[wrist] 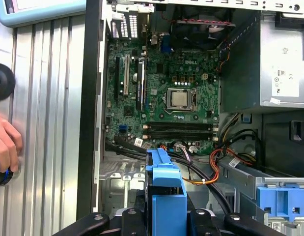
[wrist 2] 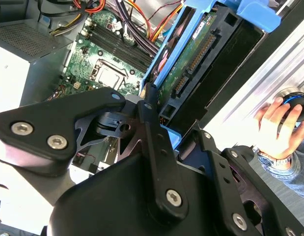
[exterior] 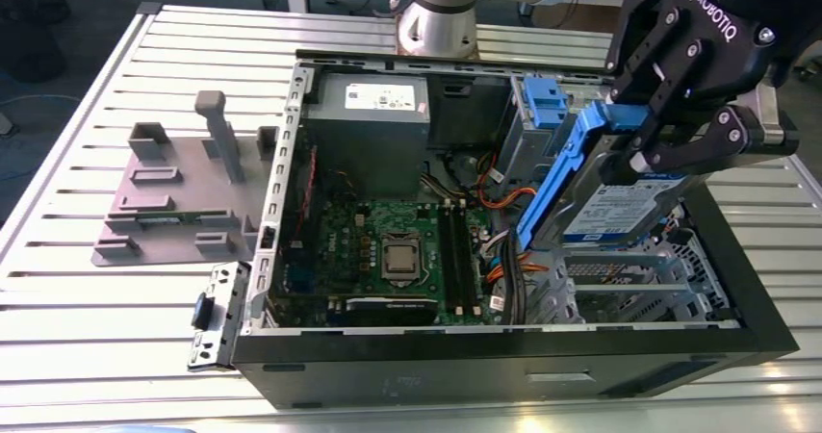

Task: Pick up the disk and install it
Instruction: 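Insert the first disk wire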

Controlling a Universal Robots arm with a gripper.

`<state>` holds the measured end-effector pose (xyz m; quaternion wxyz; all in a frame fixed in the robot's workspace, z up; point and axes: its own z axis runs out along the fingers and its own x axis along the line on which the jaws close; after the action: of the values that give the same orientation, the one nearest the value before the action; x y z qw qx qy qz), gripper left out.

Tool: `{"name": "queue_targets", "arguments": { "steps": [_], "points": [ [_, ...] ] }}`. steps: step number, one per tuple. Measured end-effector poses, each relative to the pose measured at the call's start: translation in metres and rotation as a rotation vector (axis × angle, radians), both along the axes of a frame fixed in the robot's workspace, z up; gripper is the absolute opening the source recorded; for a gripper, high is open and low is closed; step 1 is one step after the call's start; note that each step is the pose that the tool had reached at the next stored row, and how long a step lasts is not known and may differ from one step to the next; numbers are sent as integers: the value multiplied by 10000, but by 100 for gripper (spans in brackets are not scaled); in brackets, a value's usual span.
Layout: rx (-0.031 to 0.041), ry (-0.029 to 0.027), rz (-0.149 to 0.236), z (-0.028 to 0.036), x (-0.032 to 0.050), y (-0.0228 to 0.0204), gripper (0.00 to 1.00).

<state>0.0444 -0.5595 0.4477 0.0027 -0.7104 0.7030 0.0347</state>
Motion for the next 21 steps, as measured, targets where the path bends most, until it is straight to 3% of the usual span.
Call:
{"name": "queue_targets", "arguments": {
  "steps": [21],
  "points": [
    [0, 0, 0, -7, 44, 0, 37]
  ]
}}
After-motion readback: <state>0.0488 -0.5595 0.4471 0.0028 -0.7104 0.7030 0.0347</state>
